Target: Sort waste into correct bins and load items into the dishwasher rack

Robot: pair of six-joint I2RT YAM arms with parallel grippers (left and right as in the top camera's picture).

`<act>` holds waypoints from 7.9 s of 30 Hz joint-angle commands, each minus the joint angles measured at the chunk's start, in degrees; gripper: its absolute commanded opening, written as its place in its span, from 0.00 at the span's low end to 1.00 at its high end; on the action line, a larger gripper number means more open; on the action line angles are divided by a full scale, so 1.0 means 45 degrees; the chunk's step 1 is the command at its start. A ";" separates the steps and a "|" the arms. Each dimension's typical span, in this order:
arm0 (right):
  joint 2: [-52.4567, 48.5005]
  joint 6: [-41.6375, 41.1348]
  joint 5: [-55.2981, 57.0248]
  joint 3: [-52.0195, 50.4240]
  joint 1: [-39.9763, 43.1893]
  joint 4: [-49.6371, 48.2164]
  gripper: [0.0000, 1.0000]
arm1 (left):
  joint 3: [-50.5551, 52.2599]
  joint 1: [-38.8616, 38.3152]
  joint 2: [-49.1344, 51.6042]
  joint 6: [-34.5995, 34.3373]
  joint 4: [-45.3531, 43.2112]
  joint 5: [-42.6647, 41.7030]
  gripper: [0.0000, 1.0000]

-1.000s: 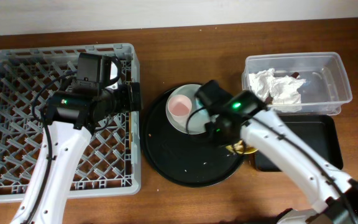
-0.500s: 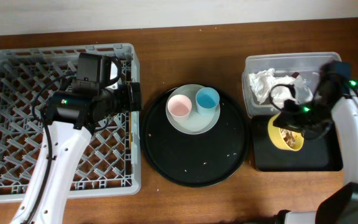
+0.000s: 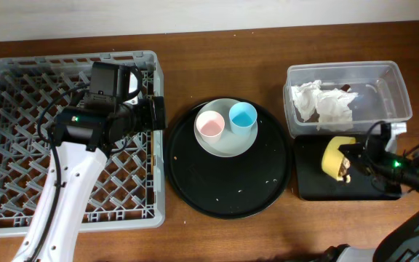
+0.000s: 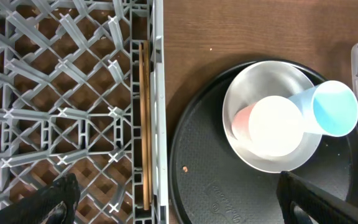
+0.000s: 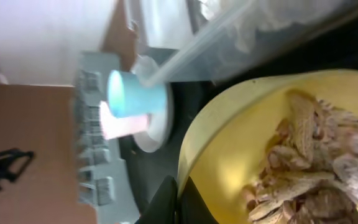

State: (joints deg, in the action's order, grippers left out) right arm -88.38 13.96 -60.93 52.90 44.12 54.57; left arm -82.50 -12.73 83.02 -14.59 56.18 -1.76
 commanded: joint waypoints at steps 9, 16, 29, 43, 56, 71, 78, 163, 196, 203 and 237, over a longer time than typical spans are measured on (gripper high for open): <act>-0.0087 -0.0058 -0.4804 -0.0267 0.0835 -0.0908 0.04 | -0.0097 0.0034 0.0000 -0.0126 -0.0024 -0.0097 0.99; -0.0092 -0.2312 -0.5323 -0.0267 0.2011 -0.1569 0.04 | -0.0097 0.0034 0.0000 -0.0126 -0.0024 -0.0097 0.99; -0.0083 -0.2973 -0.6227 -0.0291 0.2526 0.0704 0.04 | -0.0097 0.0034 0.0000 -0.0126 -0.0024 -0.0097 0.99; 0.0588 -0.2157 -0.3026 0.0457 0.1865 0.2623 0.04 | -0.0097 0.0034 0.0000 -0.0126 -0.0024 -0.0097 0.99; 0.3687 -0.5926 0.8170 0.3220 -1.1492 0.3031 0.04 | -0.0097 0.0034 0.0000 -0.0126 -0.0024 -0.0097 0.99; -0.1651 -0.8199 1.1288 0.3196 -1.9875 -0.0359 0.09 | -0.0097 0.0034 0.0000 -0.0126 -0.0024 -0.0097 0.99; -0.1069 -0.7465 1.1744 0.4357 -1.9535 -0.0398 0.40 | -0.0097 0.0034 0.0000 -0.0126 -0.0024 -0.0097 0.99; 0.1447 -0.0544 -0.2837 0.8869 -1.2264 -0.1540 0.25 | -0.0097 0.0155 -0.0005 0.2871 -0.4682 -1.9181 0.33; -0.0670 -0.2773 0.6373 0.8864 -1.0890 0.3968 0.99 | -1.0078 0.3682 0.6722 0.0636 0.7873 -0.1821 0.22; -0.0899 -0.2778 0.6373 0.8864 -1.0880 0.3968 0.99 | -1.0132 0.2851 0.8660 0.0636 0.7189 -0.2419 0.22; -0.0899 -0.2773 0.6368 0.8864 -1.0880 0.3968 0.99 | -1.0244 0.2283 0.9666 0.0631 0.7451 -0.1418 0.85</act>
State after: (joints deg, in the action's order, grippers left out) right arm -92.23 1.32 -32.75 92.68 -4.75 72.42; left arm -126.89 -2.66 126.17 -11.79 89.34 -7.03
